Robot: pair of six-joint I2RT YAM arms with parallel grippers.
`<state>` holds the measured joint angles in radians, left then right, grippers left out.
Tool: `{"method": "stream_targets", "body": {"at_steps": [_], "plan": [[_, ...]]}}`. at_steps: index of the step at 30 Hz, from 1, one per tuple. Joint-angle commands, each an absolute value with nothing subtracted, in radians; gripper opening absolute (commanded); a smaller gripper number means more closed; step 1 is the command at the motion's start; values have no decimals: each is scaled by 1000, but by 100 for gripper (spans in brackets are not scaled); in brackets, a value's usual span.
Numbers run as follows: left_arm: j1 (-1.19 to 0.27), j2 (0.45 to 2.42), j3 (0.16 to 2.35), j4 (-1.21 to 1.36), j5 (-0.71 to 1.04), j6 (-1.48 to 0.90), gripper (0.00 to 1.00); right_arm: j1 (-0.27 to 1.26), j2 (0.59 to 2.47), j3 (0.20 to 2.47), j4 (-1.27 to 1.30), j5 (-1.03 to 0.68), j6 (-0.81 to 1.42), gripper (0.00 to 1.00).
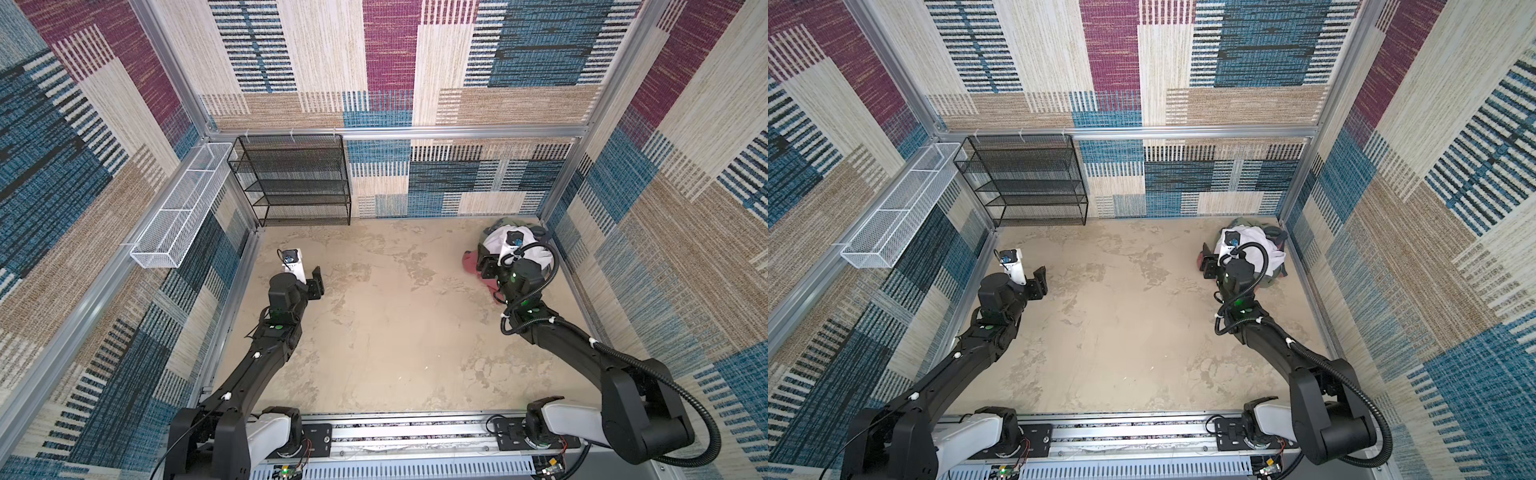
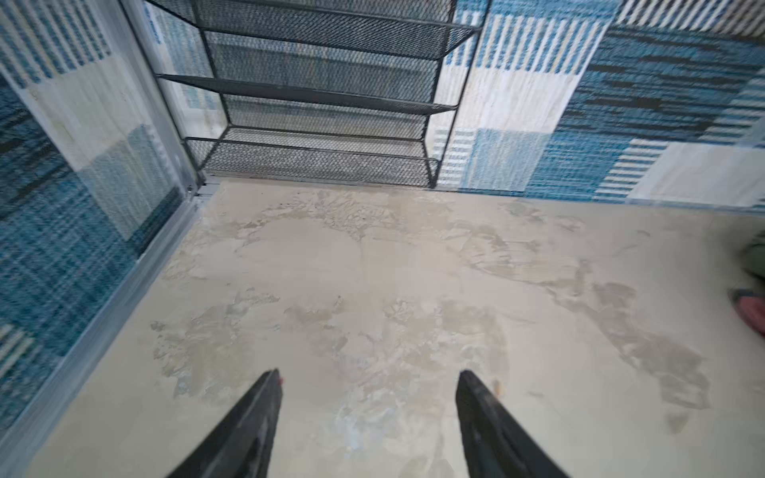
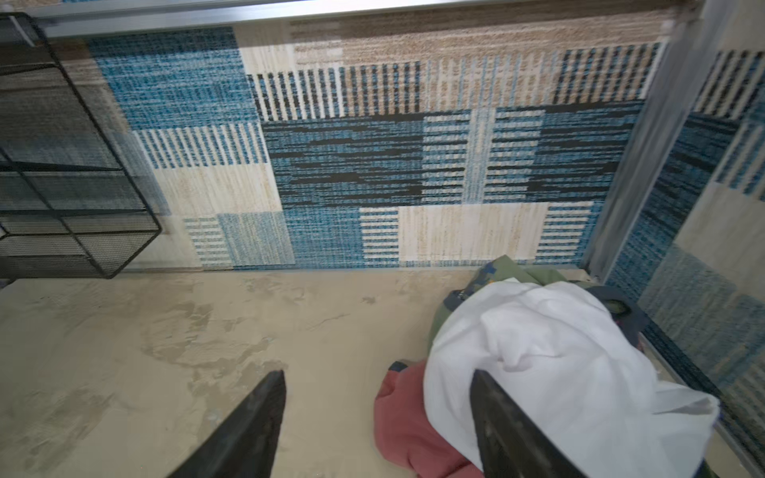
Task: Pick out a specific cloth from the pile
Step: 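Reach the right gripper into the clothes pile and grasp the pink shirt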
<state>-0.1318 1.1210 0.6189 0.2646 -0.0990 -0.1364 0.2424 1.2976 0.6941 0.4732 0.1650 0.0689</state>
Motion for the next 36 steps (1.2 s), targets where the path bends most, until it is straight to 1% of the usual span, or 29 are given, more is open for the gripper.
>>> {"method": "stream_targets", "body": {"at_steps": [1, 7, 10, 14, 21, 29, 36], "plan": [[-167, 1118, 673, 25, -116, -265, 67, 255, 1358, 779, 219, 80, 149, 72], [-206, 1129, 691, -46, -76, -370, 66, 254, 1511, 892, 118, 51, 164, 69], [-212, 1133, 695, -59, -69, -383, 66, 255, 1583, 960, 47, 58, 163, 64], [-215, 1146, 710, -75, -46, -385, 66, 253, 1663, 1022, 1, 94, 165, 60], [-218, 1146, 719, -113, -22, -384, 66, 241, 1802, 1138, -68, 172, 184, 58], [-218, 1128, 738, -158, -23, -349, 66, 219, 1888, 1215, -95, 178, 178, 54], [-218, 1119, 738, -173, -25, -333, 66, 215, 1960, 1275, -126, 224, 172, 52]]}}
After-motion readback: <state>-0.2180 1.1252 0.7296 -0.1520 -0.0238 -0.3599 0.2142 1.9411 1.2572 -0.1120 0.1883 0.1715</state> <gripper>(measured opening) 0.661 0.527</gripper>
